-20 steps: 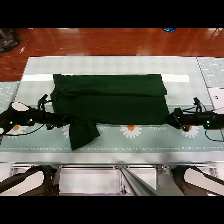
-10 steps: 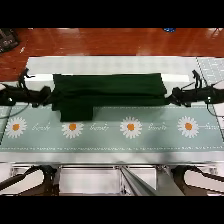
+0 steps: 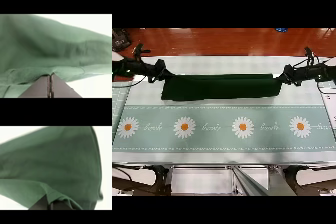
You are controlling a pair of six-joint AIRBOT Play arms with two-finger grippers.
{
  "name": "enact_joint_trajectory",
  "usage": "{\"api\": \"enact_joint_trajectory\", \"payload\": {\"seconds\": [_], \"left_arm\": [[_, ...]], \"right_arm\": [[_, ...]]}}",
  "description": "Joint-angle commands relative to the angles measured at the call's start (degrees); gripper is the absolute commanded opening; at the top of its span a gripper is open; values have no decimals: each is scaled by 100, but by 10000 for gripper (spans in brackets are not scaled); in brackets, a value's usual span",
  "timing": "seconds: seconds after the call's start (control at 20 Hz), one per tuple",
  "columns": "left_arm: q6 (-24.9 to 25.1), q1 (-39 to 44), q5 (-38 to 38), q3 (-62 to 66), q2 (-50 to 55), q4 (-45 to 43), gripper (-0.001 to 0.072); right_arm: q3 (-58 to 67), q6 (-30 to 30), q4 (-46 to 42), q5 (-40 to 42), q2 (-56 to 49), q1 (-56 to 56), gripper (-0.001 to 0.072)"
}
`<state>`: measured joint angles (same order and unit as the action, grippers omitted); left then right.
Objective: Fold the shirts.
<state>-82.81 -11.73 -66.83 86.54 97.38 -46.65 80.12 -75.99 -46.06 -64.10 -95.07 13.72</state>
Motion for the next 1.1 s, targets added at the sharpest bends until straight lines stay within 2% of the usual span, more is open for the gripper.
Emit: {"api": "enact_joint_trajectory", "payload": {"seconds": [0.0,0.15,0.2,0.25,0.3,0.35,0.45,0.6,0.75,0.8,0.85,1.05], "left_arm": [[-531,122,11,1174,970,0,17],[-566,168,26,1593,1432,-2,17],[-452,203,33,1591,1502,-4,18],[-387,227,26,1591,1563,-4,81],[-389,238,-26,1593,1587,-2,319],[-400,221,-131,1615,1580,-7,502],[-693,-7,-494,1893,1554,-153,503],[-901,-579,-1147,2269,1086,-927,502],[-662,-885,-1493,1976,98,-2581,502],[-660,-881,-1399,1580,-304,-2979,503],[-662,-859,-1034,944,-809,-3025,502],[-507,-289,975,-2328,-2999,-2308,503]], "right_arm": [[688,-131,72,24,-713,-37,21],[1025,-138,179,94,-1165,-37,21],[1062,-140,275,208,-1270,-37,84],[1064,-136,380,317,-1340,-37,300],[1064,-109,396,413,-1370,-37,413],[1067,-111,352,520,-1362,-31,415],[1250,-127,350,332,-1331,153,414],[1502,-179,216,-308,-1119,710,413],[1172,-468,-505,-603,-813,1082,413],[918,-496,-599,-535,-734,1093,413],[688,-496,-570,-422,-721,1064,413],[343,-503,-505,-129,-920,640,413]]}}
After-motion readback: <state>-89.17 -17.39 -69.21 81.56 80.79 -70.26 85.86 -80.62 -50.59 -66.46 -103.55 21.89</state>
